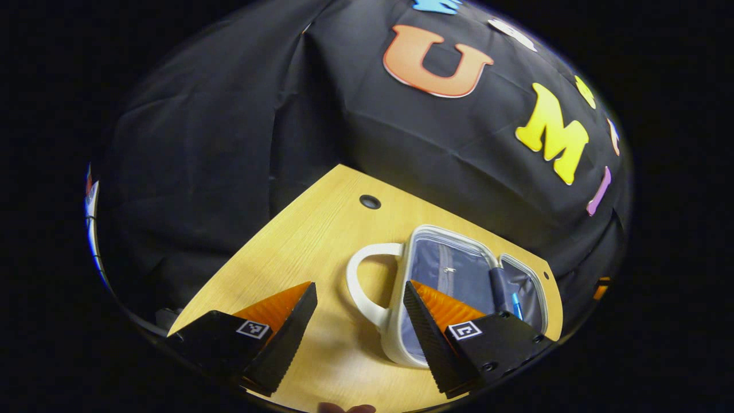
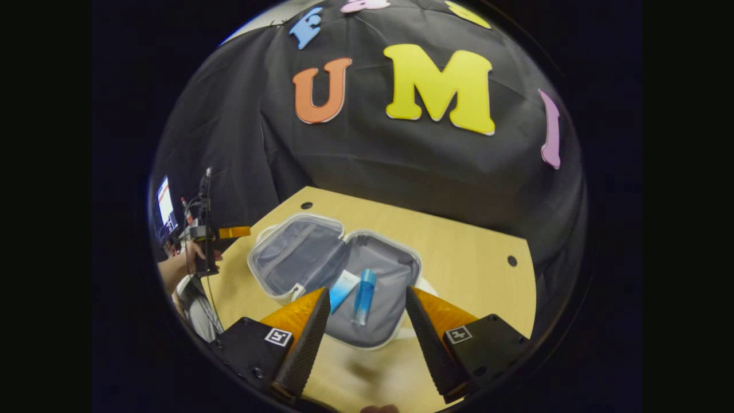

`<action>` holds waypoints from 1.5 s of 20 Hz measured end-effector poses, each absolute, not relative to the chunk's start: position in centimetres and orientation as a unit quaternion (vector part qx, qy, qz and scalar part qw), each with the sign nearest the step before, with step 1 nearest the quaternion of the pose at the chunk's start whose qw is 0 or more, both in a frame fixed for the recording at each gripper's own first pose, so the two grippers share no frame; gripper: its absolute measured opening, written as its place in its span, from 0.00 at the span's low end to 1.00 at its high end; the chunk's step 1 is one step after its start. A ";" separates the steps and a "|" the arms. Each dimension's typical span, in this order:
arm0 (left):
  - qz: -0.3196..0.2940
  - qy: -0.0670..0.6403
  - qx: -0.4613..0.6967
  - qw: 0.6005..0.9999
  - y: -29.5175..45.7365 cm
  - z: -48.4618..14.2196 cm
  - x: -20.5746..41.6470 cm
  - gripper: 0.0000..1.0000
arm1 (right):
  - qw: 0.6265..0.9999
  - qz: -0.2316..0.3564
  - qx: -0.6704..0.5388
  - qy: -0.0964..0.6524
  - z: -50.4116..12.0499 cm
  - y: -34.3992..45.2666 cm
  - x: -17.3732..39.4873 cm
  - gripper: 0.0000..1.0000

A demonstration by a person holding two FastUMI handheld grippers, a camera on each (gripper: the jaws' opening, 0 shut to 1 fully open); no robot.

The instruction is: First open the suitcase, pack the skin care products into it, and then close the suitcase.

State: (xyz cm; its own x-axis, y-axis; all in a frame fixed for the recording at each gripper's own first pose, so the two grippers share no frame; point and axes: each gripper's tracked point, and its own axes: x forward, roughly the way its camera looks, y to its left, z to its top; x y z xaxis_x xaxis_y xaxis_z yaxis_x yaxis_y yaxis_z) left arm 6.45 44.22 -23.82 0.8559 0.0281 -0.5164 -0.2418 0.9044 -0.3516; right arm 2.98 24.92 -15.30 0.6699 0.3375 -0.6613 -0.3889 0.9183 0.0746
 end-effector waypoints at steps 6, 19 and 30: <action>0.062 0.331 -0.199 0.920 45.0 -29.3 10.5 0.91 | 0.916 0.145 -0.003 0.375 -15.7 21.2 2.3 0.78; 0.058 0.318 -0.139 0.936 44.0 -25.1 13.3 0.14 | 0.942 0.111 0.001 0.318 -12.5 18.5 2.8 0.78; -0.027 0.150 -0.046 0.987 29.1 -2.4 12.3 0.10 | 0.972 0.050 0.019 0.228 -9.3 12.2 2.4 0.76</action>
State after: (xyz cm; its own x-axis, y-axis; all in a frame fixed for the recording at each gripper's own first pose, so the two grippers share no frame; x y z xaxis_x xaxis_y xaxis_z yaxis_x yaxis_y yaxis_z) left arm 12.33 29.13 -2.35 0.9537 -0.0673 -0.2932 0.0397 0.9943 -0.0990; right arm 2.37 12.24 -9.29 0.8911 0.1057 -0.4414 -0.0886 0.9943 0.0591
